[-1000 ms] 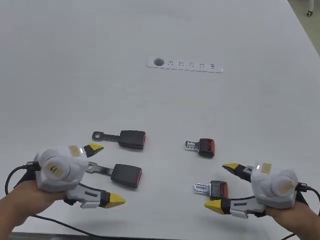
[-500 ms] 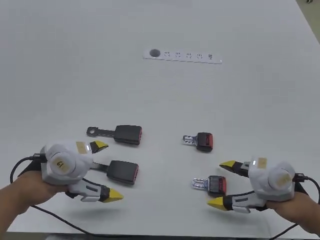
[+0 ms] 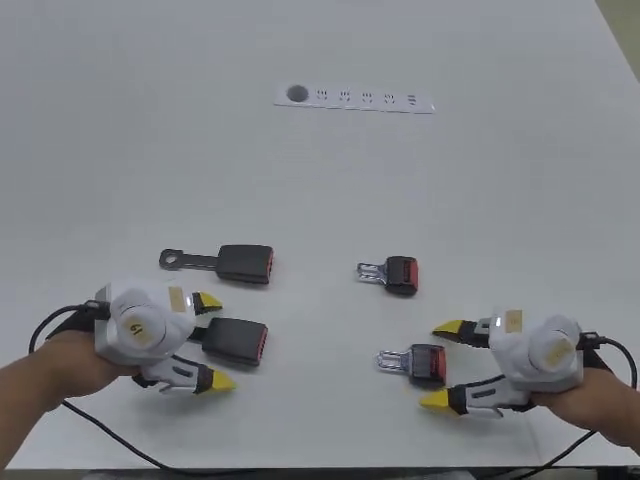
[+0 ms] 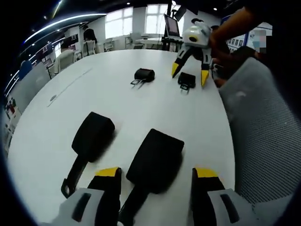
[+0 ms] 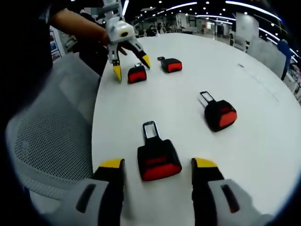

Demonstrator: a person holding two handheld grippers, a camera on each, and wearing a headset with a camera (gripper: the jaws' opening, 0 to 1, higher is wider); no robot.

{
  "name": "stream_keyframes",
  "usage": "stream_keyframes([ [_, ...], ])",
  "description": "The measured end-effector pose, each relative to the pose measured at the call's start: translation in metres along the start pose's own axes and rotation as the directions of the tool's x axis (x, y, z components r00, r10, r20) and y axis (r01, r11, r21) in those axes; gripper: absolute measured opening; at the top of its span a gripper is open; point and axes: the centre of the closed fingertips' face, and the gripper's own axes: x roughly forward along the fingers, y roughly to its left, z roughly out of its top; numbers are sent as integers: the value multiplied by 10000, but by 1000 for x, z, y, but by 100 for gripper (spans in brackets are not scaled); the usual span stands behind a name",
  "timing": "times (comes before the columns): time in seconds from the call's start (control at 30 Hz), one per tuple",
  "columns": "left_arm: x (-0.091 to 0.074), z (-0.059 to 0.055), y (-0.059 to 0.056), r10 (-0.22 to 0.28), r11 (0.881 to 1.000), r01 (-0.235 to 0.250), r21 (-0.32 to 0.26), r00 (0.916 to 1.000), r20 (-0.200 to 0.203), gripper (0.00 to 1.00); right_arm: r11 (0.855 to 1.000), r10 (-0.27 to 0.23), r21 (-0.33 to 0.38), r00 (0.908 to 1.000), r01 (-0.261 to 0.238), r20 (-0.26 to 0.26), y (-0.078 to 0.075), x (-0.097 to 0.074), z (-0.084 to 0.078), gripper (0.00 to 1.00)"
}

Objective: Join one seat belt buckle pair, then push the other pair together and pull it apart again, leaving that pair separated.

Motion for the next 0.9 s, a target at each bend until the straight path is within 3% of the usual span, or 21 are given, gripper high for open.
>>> stream_keyframes([
  [0.1, 1, -3, 0, -57, 9992, 56, 399, 10000, 34, 58, 9999, 120, -65, 9999, -120, 25, 2, 0, 1, 56],
  [0.2, 0, -4, 3, -43, 9993, 42, 369, 10000, 30, 53, 9994, 200, -299, 9998, -197, 98, 3, 2, 2, 54],
  [0.27, -1, -6, 6, 32, 9959, -18, 902, 9999, -157, 51, 9992, 232, -327, 9997, -229, 84, 3, 3, 2, 49],
  [0.3, -1, -6, 3, -60, 9978, 68, 657, 9999, -123, 50, 9991, 264, -324, 9996, -261, 106, 2, 3, 1, 48],
  [0.53, -1, -3, 7, -75, 9954, 94, 948, 9998, -205, 37, 9990, 264, -361, 9995, -257, 175, -2, 2, 1, 38],
  [0.9, -2, -4, 8, 114, 9955, -87, 946, 9996, -274, 35, 9980, 258, -576, 9995, -247, 190, -2, 1, 2, 37],
])
